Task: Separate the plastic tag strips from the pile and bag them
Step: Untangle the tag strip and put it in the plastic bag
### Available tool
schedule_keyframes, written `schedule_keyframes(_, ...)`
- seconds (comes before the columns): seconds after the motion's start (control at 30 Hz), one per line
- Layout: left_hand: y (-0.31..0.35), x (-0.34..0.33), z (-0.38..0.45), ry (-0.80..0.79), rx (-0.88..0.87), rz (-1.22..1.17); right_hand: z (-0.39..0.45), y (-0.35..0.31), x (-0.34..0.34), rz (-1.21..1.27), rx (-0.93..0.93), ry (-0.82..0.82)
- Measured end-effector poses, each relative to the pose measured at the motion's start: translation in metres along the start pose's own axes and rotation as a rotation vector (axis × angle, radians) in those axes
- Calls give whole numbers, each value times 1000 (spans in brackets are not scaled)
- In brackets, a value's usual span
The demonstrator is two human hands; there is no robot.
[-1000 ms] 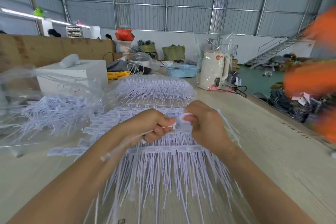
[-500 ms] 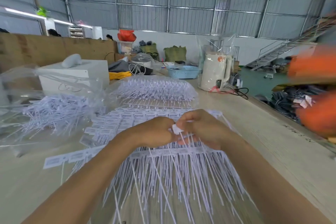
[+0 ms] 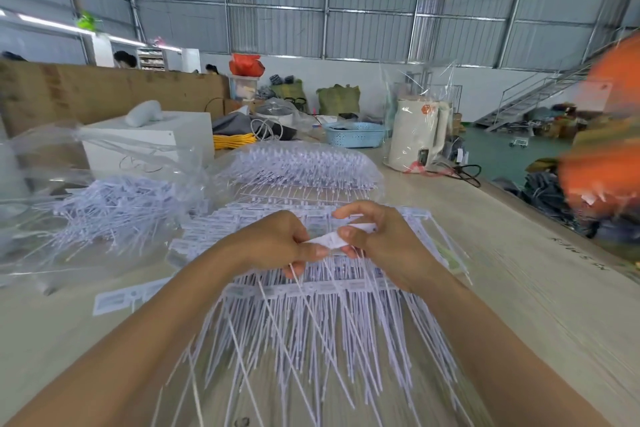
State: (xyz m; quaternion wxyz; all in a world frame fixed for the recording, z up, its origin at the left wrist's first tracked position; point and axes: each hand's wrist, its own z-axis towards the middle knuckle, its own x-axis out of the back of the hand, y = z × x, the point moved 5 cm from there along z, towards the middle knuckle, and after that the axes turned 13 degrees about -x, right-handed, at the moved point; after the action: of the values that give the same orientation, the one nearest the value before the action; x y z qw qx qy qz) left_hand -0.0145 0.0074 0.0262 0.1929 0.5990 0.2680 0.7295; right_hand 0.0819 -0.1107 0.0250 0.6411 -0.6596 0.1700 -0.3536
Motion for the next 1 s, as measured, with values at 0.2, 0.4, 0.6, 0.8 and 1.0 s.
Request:
schedule_keyframes(0.2,8,1,-1,94,-100,23,-1,3,1,-85,-7,-80)
schedule_keyframes(0.4,7,-1,3,121,35,-329,-10,-12,-1,-266,217,154)
schedule_keyframes(0.6,-6,5,-4,17,70,-452,-6,-8,52,-36,149,407)
schedule_keyframes(0.8,6,-7,0,-56,-38,-227,-3,3,51,394,-178,99)
schedule_keyframes(1.0,30,-12,13,-88,-129,112,-5,0,8,154,-183,-45)
